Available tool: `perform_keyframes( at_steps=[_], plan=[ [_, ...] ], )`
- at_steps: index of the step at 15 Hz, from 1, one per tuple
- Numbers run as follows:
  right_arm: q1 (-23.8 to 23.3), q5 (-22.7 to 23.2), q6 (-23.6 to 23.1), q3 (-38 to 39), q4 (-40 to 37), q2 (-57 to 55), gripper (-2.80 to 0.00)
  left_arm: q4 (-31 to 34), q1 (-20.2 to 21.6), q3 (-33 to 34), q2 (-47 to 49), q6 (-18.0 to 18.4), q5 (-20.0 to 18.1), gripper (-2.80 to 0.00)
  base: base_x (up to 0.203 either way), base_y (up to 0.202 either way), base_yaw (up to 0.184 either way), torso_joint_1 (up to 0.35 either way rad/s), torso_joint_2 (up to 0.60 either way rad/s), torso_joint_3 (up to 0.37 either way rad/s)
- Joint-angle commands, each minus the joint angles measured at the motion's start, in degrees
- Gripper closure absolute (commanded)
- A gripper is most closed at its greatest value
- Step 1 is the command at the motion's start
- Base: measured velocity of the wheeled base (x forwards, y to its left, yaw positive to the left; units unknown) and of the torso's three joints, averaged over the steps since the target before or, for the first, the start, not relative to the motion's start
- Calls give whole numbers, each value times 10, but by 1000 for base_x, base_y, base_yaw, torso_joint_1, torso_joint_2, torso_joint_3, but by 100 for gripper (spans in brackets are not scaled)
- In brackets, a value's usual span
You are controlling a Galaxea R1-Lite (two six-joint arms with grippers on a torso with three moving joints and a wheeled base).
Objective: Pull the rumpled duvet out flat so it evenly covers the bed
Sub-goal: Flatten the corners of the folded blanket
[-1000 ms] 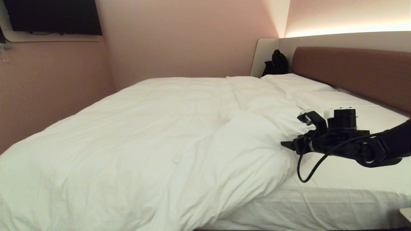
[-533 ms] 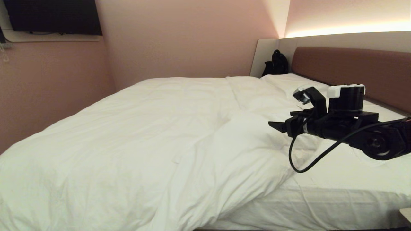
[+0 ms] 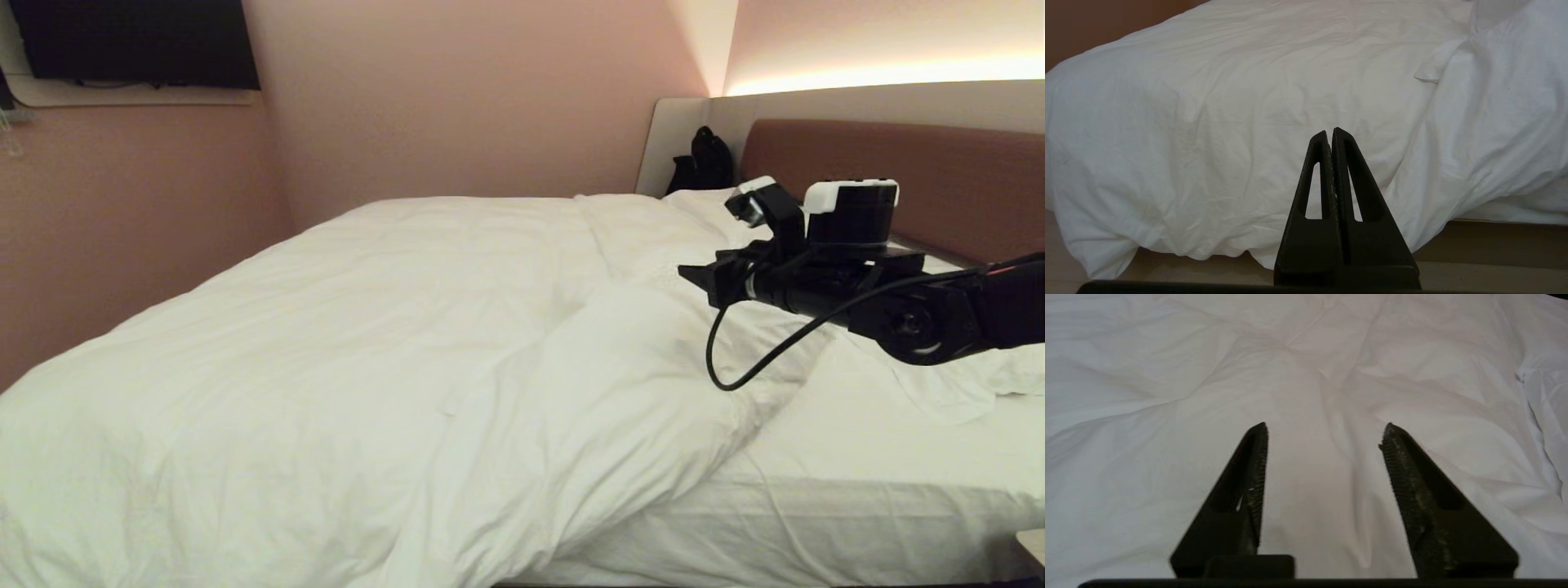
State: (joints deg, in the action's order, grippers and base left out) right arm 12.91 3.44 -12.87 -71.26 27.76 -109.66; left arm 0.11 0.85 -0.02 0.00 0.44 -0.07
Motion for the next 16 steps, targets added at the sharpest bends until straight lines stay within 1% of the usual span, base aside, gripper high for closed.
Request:
perform_keyframes(
  at_steps=[1,3,4,6,8,9,16],
  plan=[
    [11,-10,5,-43,-16,-45,0,0,0,0,0,0,0,0,0,0,0,0,0,0],
    [21,-30,19,-70,-18,-74,0,0,0,0,0,0,0,0,0,0,0,0,0,0],
    [23,-33,22,-81,-22,-85,0,0,0,0,0,0,0,0,0,0,0,0,0,0],
    [23,-39,34,-110,-50,-103,0,0,0,-1,0,0,0,0,0,0,0,0,0,0],
    [23,-45,63,-144,-80,-118,0,0,0,0,0,0,0,0,0,0,0,0,0,0],
    [23,-46,69,-152,-92,-122,0,0,0,-1,0,0,0,0,0,0,0,0,0,0],
    [25,-44,79,-252,-220,-161,0,0,0,0,0,0,0,0,0,0,0,0,0,0]
  ],
)
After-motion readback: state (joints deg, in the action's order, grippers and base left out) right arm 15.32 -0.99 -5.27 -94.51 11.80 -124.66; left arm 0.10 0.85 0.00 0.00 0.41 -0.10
